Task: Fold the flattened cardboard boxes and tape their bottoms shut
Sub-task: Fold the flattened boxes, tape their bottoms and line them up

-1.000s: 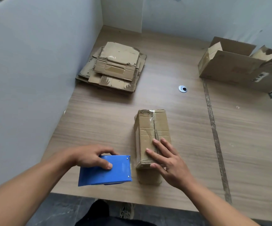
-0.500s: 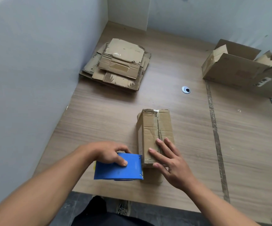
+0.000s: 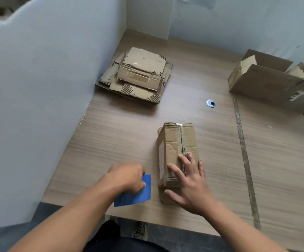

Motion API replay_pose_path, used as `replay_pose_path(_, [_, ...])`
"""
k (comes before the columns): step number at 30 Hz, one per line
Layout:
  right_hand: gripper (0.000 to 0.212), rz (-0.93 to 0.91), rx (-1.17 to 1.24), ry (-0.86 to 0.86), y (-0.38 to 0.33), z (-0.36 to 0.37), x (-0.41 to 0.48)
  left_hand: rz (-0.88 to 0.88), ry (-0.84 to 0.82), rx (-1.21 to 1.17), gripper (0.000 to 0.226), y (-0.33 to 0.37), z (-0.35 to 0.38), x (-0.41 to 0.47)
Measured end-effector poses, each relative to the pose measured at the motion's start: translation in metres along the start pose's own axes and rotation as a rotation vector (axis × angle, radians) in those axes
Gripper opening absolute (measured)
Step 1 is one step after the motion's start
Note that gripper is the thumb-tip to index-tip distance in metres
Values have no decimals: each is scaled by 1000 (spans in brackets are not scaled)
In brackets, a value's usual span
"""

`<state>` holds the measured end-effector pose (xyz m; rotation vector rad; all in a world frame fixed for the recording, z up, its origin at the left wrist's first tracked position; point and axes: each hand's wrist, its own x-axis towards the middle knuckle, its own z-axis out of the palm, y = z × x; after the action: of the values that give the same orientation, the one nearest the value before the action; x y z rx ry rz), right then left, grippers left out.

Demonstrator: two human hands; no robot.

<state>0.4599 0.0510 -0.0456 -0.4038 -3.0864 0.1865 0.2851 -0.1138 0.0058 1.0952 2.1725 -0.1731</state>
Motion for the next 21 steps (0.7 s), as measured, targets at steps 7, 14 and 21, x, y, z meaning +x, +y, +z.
replay_pose_path(7, [63, 185, 86, 51, -20, 1, 9, -124, 171, -205, 26, -34, 20, 3])
replay_pose_path(14, [48, 146, 240, 71, -4, 1, 9, -101, 181, -312, 26, -27, 32, 8])
replay_pose_path(21, [54, 156, 308, -106, 2, -13, 11, -120, 245, -314, 38, -34, 23, 6])
